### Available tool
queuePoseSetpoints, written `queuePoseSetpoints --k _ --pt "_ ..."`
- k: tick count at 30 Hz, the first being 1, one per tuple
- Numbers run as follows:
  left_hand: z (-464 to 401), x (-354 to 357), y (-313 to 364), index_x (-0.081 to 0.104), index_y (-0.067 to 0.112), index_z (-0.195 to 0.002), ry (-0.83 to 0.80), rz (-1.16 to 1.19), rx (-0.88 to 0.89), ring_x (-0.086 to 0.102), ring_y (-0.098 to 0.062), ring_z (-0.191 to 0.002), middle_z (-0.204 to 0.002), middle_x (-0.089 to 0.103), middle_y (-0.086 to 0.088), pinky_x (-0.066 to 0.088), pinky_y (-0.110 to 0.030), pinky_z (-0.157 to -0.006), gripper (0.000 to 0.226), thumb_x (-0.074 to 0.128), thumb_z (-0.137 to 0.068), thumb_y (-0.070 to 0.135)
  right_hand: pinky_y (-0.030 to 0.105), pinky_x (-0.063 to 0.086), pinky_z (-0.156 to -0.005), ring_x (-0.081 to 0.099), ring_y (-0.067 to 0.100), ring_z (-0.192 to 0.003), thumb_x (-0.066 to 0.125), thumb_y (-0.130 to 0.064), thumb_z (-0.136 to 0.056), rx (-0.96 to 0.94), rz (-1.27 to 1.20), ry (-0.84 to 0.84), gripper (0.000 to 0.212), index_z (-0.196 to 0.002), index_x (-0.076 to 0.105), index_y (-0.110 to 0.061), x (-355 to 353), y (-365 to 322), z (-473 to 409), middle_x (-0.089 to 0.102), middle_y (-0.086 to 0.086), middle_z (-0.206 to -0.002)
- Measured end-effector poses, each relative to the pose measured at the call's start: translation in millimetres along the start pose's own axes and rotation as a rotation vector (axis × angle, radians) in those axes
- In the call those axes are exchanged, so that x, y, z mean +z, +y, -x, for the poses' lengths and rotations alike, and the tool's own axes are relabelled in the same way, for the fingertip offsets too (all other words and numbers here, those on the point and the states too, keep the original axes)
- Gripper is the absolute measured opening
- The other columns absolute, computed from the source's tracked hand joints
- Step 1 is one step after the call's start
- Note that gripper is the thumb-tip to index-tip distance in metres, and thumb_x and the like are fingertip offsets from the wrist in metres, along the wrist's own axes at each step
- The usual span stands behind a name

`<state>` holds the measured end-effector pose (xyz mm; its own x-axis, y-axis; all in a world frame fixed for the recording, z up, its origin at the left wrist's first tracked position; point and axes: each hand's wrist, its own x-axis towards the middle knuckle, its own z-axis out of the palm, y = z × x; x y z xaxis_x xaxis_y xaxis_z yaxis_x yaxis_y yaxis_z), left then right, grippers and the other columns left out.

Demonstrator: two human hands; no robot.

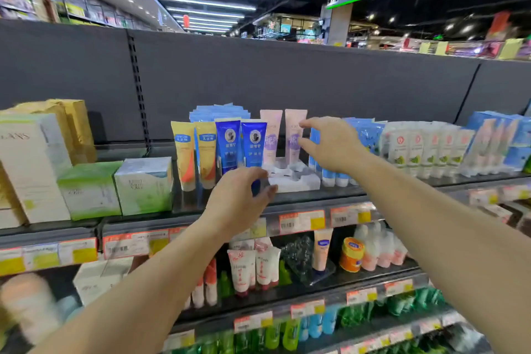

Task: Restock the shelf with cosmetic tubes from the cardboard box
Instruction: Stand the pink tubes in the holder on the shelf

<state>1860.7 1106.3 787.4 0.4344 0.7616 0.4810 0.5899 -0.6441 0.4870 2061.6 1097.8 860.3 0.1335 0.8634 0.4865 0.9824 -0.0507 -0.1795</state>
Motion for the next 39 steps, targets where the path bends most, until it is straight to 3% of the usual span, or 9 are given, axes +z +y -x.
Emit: queuePoseSetpoints --k 4,7,10,12,16,23,27,30,39 --pt "30.4 -14.3 6.0 0.066 0.017 -0.11 0.046 -0.05 0.062 0.059 -0.018 -0.102 -0.107 0.067 0.003 0.049 -0.035 -0.089 0.028 0.06 -0.091 0.038 0.044 0.04 -0.098 0.048 0.026 -0.119 0.054 -0.039 -0.092 -0.018 -0.002 -0.072 0.039 -0.128 0.055 -0.023 11.9 -21.5 59.5 0.06 -0.002 -0.121" --pt "62.0 -23.4 6.3 0.046 0.023 -0.14 -0.061 -0.281 -0.012 0.039 -0.021 -0.135 -0.144 0.048 0.0 0.03 -0.039 -0.113 0.056 0.051 -0.092 0.052 0.046 0.036 -0.103 0.039 0.028 -0.127 0.049 -0.045 -0.093 -0.033 0.033 -0.19 0.048 -0.137 0.044 -0.027 18.5 -40.4 96.0 0.049 0.0 -0.135" --pt "107.5 -35.9 4.0 0.028 0.026 -0.15 -0.131 -0.369 -0.127 0.019 -0.023 -0.146 -0.158 0.026 -0.004 0.013 -0.037 -0.12 0.069 0.045 -0.092 0.059 0.051 0.024 -0.114 0.021 0.029 -0.142 0.045 -0.049 -0.095 -0.035 0.023 -0.288 0.058 -0.147 0.03 -0.029 24.5 -65.4 138.1 0.03 0.003 -0.153" --pt "143.9 -46.2 0.6 0.028 0.026 -0.149 -0.123 -0.38 -0.17 0.021 -0.025 -0.145 -0.157 0.027 -0.004 0.015 -0.039 -0.119 0.07 0.046 -0.091 0.06 0.051 0.02 -0.114 0.016 0.031 -0.145 0.043 -0.05 -0.096 -0.042 -0.005 -0.342 0.058 -0.148 0.028 -0.029 28.8 -84.8 168.5 0.027 0.004 -0.156" --pt "214.7 -73.5 -10.1 0.03 0.028 -0.148 -0.176 -0.409 -0.267 0.028 -0.028 -0.141 -0.153 0.034 -0.005 0.025 -0.043 -0.116 0.072 0.048 -0.088 0.063 0.052 0.029 -0.109 0.028 0.032 -0.138 0.045 -0.052 -0.094 -0.089 -0.036 -0.38 0.057 -0.144 0.034 -0.029 36.8 -133.3 222.5 0.035 0.003 -0.149" --pt "322.5 -146.1 -55.2 0.033 0.027 -0.146 -0.156 -0.475 -0.408 0.03 -0.028 -0.14 -0.153 0.034 -0.005 0.026 -0.043 -0.114 0.067 0.049 -0.09 0.058 0.049 0.017 -0.118 0.012 0.03 -0.147 0.042 -0.049 -0.097 -0.196 -0.117 -0.479 0.063 -0.152 0.021 -0.028 55.3 -249.2 271.7 0.019 0.006 -0.16" --pt "369.8 -190.4 -108.5 0.035 0.027 -0.145 -0.125 -0.539 -0.469 0.032 -0.029 -0.139 -0.15 0.038 -0.006 0.029 -0.04 -0.112 0.067 0.051 -0.088 0.06 0.049 0.02 -0.117 0.017 0.029 -0.145 0.044 -0.047 -0.096 -0.266 -0.165 -0.503 0.056 -0.146 0.031 -0.026 77.8 -324.8 292.4 0.029 0.004 -0.155" --pt "406.0 -223.3 -169.3 0.032 0.029 -0.146 -0.144 -0.529 -0.513 0.026 -0.027 -0.142 -0.154 0.032 -0.004 0.025 -0.042 -0.115 0.069 0.048 -0.088 0.063 0.049 0.019 -0.117 0.015 0.028 -0.146 0.043 -0.049 -0.096 -0.3 -0.19 -0.553 0.061 -0.151 0.025 -0.029 111.0 -393.0 304.7 0.024 0.003 -0.158" --pt "523.3 -294.5 -356.4 0.041 0.02 -0.145 -0.29 -0.405 -0.553 0.041 -0.029 -0.134 -0.145 0.046 -0.008 0.034 -0.038 -0.11 0.075 0.058 -0.083 0.059 0.041 0.029 -0.115 0.027 0.025 -0.143 0.047 -0.045 -0.097 -0.211 -0.301 -0.817 0.061 -0.151 0.028 -0.023 253.1 -557.6 372.2 0.033 0.0 -0.154"
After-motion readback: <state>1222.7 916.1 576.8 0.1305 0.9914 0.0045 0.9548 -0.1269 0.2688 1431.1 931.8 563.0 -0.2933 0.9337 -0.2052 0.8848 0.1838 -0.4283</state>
